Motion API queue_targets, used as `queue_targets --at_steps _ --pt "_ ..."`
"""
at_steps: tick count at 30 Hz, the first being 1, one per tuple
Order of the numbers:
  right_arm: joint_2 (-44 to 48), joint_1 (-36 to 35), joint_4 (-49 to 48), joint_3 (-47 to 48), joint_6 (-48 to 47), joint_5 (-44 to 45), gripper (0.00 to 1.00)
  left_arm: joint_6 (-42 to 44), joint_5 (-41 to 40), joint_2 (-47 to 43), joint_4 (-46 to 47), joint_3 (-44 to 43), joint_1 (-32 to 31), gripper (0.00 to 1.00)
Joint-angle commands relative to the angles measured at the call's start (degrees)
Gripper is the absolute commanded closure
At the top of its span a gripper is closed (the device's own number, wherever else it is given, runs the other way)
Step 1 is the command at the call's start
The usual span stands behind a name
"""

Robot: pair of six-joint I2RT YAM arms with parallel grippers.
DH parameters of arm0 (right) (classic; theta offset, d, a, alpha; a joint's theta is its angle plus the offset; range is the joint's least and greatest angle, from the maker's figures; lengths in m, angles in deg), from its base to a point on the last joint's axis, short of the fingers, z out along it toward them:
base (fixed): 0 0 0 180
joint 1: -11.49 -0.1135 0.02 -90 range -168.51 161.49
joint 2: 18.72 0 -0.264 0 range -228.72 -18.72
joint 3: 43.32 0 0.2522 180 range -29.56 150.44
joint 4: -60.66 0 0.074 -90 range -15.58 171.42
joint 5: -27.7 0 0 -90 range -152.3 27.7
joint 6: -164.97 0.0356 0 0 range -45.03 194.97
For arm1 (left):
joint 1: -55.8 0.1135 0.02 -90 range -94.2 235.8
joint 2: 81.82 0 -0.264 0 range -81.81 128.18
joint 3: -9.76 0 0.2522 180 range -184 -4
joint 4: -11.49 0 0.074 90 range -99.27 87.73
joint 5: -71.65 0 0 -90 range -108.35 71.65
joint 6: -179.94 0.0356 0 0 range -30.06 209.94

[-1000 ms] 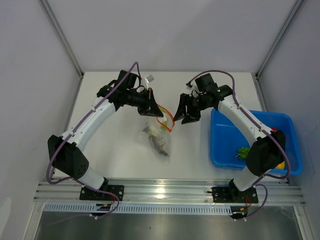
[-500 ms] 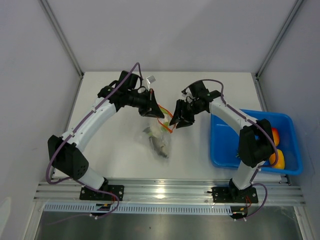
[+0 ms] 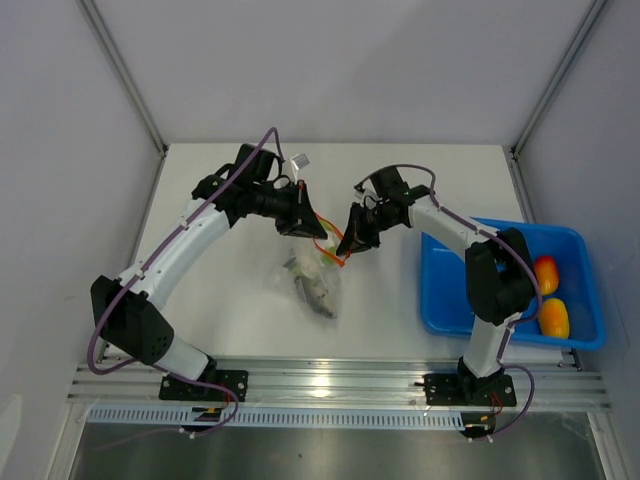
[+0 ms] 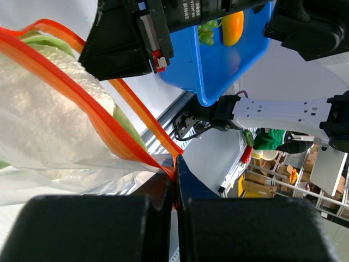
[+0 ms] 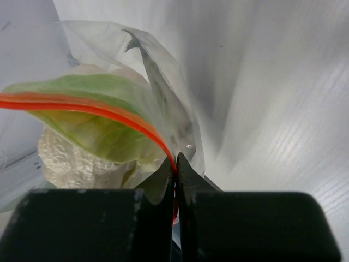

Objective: Place the food in the zip-top bag and seal the zipper
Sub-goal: Adjust the zipper food storage bag at the center of the board.

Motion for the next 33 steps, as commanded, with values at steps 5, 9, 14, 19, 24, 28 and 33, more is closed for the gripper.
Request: queue_targets --at_steps 5,9,14,19,24,28,33 --pt "5.26 -0.27 12.66 11.83 -8.67 11.93 1.0 1.5 -1.63 -3.03 -0.16 -0.08 -0.42 0.99" --pt "10.61 -0.27 15.83 16.67 -10.25 18.0 1.0 2.91 -3.04 -3.11 -0.43 -0.34 -0.07 0.99" --pt "15.82 -0.27 18.2 21.59 -9.55 20.2 1.0 1.95 -5.14 -7.15 2.73 -1.05 0.29 0.99" --pt "14.24 0.17 22.08 22.91 -9.46 20.56 1.0 1.42 -3.31 -1.04 0.22 -0.34 0.64 0.99" --pt "13.88 -0.88 21.73 25.46 -8.67 20.21 1.0 1.42 -3.37 -1.61 1.23 0.53 0.64 0.99" --pt "16.7 -0.54 18.31 21.97 -6.92 20.57 1.0 1.86 -6.99 -4.44 3.7 2.55 0.64 0.99" --pt "13.28 0.44 23.11 16.85 -3.66 20.37 1.0 3.27 4.33 3.56 4.66 5.27 0.73 0.99"
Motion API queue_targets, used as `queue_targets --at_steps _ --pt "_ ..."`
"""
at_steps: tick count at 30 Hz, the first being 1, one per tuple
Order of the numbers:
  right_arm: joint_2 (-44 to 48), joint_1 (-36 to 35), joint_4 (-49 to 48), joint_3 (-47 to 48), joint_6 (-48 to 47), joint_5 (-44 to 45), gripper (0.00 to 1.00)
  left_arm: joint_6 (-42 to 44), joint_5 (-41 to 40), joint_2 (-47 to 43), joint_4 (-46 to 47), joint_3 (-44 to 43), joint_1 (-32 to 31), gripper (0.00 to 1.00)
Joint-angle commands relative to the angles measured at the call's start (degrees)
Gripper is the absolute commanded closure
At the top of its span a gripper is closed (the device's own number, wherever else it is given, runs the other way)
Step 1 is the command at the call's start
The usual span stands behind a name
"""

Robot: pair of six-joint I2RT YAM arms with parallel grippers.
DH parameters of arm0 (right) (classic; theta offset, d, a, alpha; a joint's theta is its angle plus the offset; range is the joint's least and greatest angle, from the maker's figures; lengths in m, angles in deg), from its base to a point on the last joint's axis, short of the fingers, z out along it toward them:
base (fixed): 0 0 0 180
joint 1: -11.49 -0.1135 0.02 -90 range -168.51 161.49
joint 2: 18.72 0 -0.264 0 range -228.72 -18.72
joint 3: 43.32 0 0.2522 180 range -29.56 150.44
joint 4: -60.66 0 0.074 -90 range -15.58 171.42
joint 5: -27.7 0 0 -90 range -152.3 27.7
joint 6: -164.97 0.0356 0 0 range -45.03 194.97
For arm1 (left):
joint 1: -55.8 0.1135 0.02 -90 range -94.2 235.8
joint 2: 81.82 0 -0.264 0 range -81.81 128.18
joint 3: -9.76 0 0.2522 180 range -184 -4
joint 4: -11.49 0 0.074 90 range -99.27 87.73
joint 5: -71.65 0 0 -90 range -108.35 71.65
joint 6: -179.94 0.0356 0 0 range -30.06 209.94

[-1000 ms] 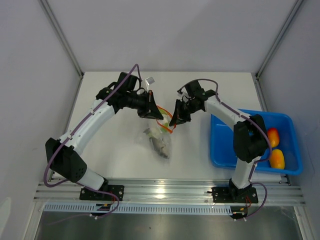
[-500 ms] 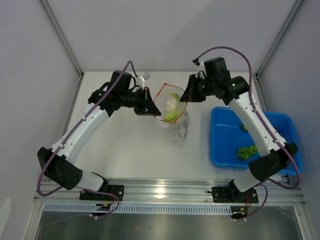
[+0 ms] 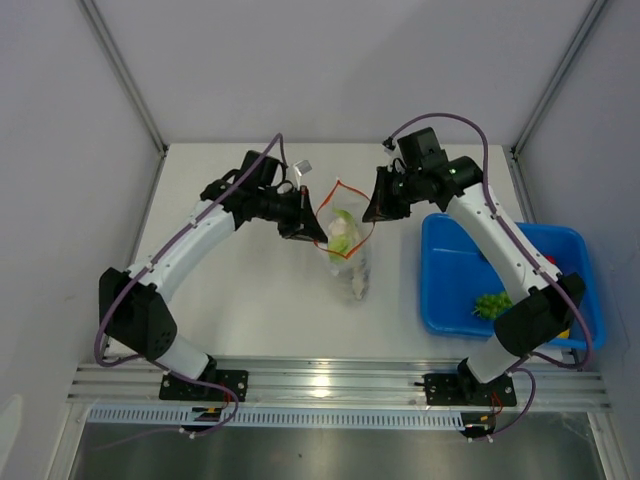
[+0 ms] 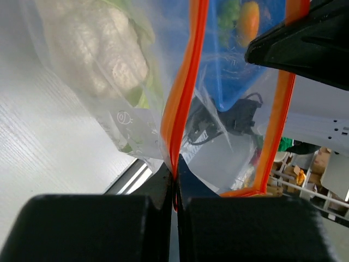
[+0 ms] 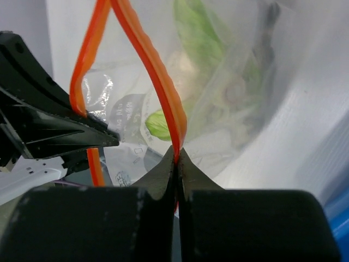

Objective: Place the food in the zip-top bag and seal the zipper
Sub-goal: Adjust the zipper food storage bag at the center of the board.

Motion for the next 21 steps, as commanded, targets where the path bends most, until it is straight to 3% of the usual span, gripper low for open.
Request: queue_targets --at_steps 1,6,10,11,13,15,18,21 --pt "-1.61 -0.74 2.93 -1.27 1.37 1.47 1.0 0.67 5.31 1.6 4.79 2.98 0.2 0.99" --pt "0.49 -2.07 2.33 3.73 -0.57 4.47 1.0 0.39 -0.49 -6.66 7.72 2.91 0.11 1.0" --pt "-0.38 -1.11 1.8 2.34 -0.75 2.73 1.0 3.63 -2.44 -0.74 4.48 2.2 0.2 0.99" --pt "-1.08 -0.32 2.15 1.55 0.47 1.67 1.0 4.26 -1.65 2.09 -2.06 1.33 0.55 0.99" --pt "-3.36 -0.14 4.25 1.36 0.92 0.17 1.0 4.44 0.37 3.36 -4.5 1.04 0.55 0.99" --pt "-3.55 -1.54 4.79 2.77 0.05 2.09 1.0 2.51 -0.84 -3.29 3.29 6.99 0.46 0.99" --pt "-1.7 -2.07 4.17 5.67 -1.28 5.53 1.0 3.19 -7.23 -14.48 10.35 9.05 0.38 1.0" --pt "-2.66 0.38 4.78 4.71 -0.75 2.9 1.0 5.66 -10.0 -10.04 6.95 8.53 0.64 0.99"
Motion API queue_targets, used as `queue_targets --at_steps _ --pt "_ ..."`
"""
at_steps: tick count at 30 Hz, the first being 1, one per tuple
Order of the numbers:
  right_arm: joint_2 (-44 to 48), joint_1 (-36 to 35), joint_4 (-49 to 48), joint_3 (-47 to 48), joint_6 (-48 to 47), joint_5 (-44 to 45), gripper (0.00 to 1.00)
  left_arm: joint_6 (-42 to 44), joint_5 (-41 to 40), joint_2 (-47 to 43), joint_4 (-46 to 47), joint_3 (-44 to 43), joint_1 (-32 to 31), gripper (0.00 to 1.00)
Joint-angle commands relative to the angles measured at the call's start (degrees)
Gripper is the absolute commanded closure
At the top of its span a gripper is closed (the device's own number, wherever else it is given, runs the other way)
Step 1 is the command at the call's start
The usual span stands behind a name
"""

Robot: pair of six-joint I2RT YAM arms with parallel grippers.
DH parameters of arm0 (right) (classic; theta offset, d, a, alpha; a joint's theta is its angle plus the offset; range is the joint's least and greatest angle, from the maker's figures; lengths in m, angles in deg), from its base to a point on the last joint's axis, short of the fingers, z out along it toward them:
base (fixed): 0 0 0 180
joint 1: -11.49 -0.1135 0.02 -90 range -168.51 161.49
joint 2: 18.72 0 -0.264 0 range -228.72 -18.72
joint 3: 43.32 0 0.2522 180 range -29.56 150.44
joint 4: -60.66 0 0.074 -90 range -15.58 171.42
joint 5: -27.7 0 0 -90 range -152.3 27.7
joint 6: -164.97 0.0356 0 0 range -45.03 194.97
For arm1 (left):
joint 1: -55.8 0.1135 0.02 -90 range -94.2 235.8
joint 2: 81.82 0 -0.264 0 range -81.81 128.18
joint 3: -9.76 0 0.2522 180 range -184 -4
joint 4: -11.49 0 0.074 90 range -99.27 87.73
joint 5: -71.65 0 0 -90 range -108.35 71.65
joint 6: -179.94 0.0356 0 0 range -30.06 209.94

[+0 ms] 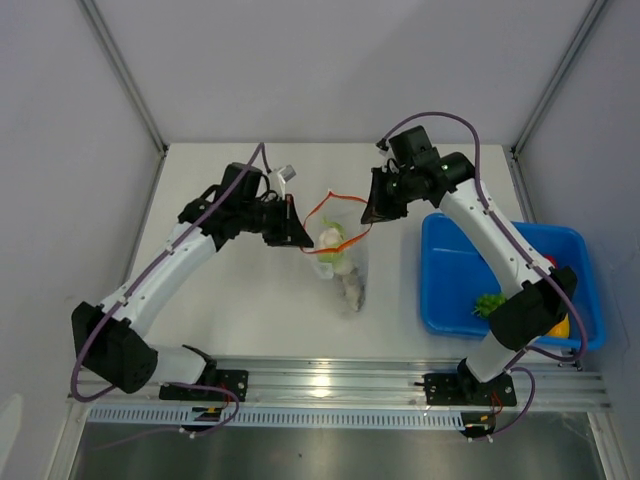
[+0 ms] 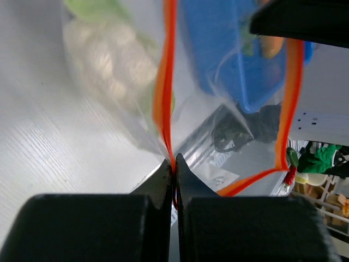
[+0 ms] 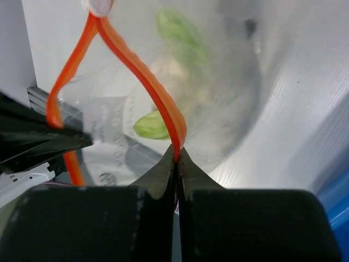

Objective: Place the food in the zip-top bag and seal the zipper
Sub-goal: Adjust the zipper food storage bag at the center of the board, then pick up the fake vegetable from the bin.

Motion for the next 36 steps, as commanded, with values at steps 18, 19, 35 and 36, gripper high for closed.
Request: queue_targets --at_steps 18,19,35,36 --pt "-0.53 1.06 5.97 5.72 0.9 2.88 0.52 3.05 3.01 3.59 2.44 -0.59 2.0 0.99" --pt "-0.27 1.24 6.5 7.64 0.81 3.32 0.44 3.39 2.92 3.33 2.44 -0.84 2.0 0.99" --pt "4.83 18.18 16.44 13.49 9.16 18.54 0.01 5.86 0.2 5.08 0.07 -2.51 2.0 0.99" --pt "7.09 20.12 15.91 8.33 9.59 18.01 0.0 5.86 0.02 5.0 -0.1 -2.86 2.0 1.0"
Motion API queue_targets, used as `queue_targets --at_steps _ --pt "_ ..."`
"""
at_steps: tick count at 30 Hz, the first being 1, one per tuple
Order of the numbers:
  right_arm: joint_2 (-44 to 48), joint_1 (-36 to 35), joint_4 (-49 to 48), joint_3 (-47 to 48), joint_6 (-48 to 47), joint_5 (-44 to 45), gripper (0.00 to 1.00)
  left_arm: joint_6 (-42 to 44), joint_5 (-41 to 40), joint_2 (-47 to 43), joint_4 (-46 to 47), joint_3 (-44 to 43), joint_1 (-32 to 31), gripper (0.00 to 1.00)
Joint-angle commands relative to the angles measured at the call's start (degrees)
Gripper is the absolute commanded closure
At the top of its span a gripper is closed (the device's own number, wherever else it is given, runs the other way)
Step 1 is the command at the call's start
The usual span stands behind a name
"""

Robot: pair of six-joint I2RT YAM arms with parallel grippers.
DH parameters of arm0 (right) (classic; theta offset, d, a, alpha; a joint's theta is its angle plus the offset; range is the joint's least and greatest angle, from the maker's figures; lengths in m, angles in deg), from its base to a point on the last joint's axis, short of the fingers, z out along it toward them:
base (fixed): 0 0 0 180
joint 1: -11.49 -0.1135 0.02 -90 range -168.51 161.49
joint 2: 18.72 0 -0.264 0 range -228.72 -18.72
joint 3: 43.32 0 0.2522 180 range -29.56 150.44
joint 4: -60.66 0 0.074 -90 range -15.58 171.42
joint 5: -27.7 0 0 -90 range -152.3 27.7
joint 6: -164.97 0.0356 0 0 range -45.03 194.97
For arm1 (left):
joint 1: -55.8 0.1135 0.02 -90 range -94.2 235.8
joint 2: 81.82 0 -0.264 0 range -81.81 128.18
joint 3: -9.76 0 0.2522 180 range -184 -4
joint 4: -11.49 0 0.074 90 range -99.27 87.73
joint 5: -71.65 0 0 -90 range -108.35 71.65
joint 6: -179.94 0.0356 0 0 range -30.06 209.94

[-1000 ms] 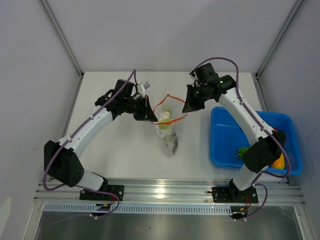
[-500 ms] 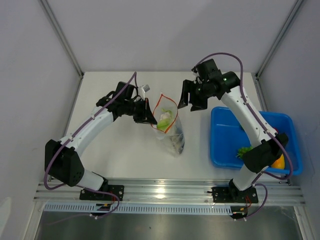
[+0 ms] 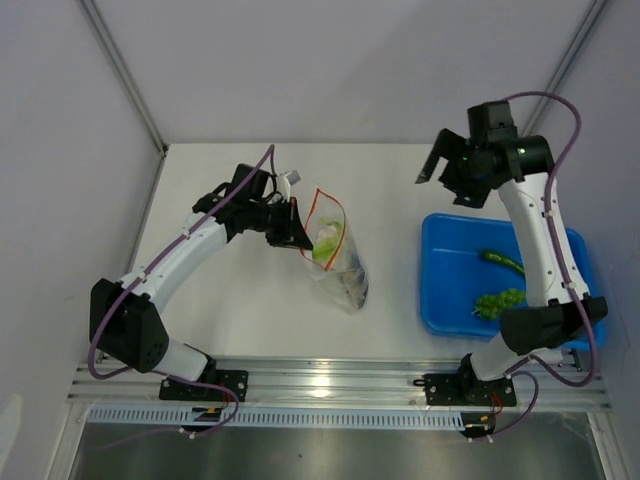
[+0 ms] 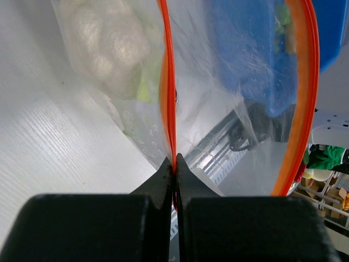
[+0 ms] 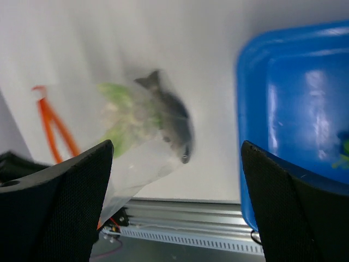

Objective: Place the food in the zip-top bag and seal the zipper
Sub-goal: Pick up the fake vegetable from the bin.

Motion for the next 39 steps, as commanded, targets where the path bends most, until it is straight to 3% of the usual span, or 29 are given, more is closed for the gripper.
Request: queue_targets --at_steps 1,10,14,23,39 --pt "6.19 9.93 1.46 -9.74 4.5 2.36 0.0 1.4 -0.66 0.08 -0.1 -1.97 0.21 0.99" --pt "14.54 28.51 -2.4 -39.96 5.3 6.92 0.01 0.17 -1.72 0.87 -1.25 -2.32 0.21 0.99" --pt "15.26 34.31 -3.81 -46.41 7.14 8.24 0.01 0.25 -1.37 1.75 -1.86 -2.85 0.21 0.99" --pt "14.11 37.04 -10.31 -55.37 8.02 9.65 0.01 2.01 -1.19 2.54 -2.57 -3.82 0.21 1.0" --pt "3.57 37.92 -19.19 -61.36 9.78 12.73 0.01 3.24 -2.77 6.75 -4.67 -7.06 1.35 1.0"
